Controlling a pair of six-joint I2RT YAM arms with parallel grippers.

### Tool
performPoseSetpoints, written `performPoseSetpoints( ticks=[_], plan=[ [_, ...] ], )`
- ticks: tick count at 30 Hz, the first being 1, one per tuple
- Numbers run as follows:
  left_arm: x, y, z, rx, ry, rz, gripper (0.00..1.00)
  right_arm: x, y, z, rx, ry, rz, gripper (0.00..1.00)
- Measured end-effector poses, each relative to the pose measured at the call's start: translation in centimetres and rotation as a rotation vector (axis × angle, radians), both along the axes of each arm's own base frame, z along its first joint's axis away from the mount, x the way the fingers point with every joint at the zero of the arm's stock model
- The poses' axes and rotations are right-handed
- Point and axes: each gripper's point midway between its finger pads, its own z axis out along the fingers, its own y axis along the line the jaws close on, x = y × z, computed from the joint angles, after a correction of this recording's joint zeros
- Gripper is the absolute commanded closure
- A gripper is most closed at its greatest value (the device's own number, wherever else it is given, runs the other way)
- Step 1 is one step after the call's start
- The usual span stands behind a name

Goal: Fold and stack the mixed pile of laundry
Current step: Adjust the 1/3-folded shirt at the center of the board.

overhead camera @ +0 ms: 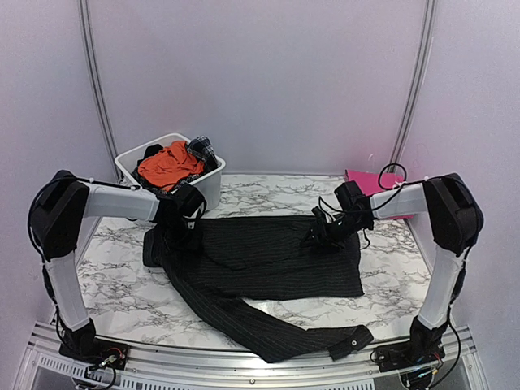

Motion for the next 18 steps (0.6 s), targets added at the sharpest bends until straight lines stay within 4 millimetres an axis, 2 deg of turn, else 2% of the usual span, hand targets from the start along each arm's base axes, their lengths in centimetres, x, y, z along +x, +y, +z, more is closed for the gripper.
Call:
performPoseSetpoints(
  ticks=[4, 6, 9, 12, 15, 18],
  plan=[
    [1.0, -0.6, 1.6, -0.013, -0.031, -0.029, 0.35, 2.2, 0.1, 1.3, -0.025, -0.056, -0.018, 0.31],
    [0.6, -0.7, 3.1, -0.044, -0.049, -0.028, 0.27, 2.0, -0.3, 2.8, -0.032, -0.079, -0.035, 0.29],
    [-1.3, -0.3, 6.3, -0.128, -0.082, 0.014, 0.04, -0.4, -1.8, 6.4, -0.021, -0.128, -0.077, 0.28],
    [-3.7, 0.5, 9.3, -0.225, -0.117, 0.082, 0.01, -3.0, -3.2, 8.8, -0.013, -0.141, -0.128, 0.28],
    [-6.5, 1.1, 10.8, -0.325, -0.116, 0.17, 0.01, -5.8, -5.4, 8.2, -0.026, -0.085, -0.212, 0.3],
    [-8.8, 1.3, 10.0, -0.378, -0.063, 0.252, 0.01, -8.8, -8.7, 5.8, -0.067, 0.037, -0.345, 0.32]
  ],
)
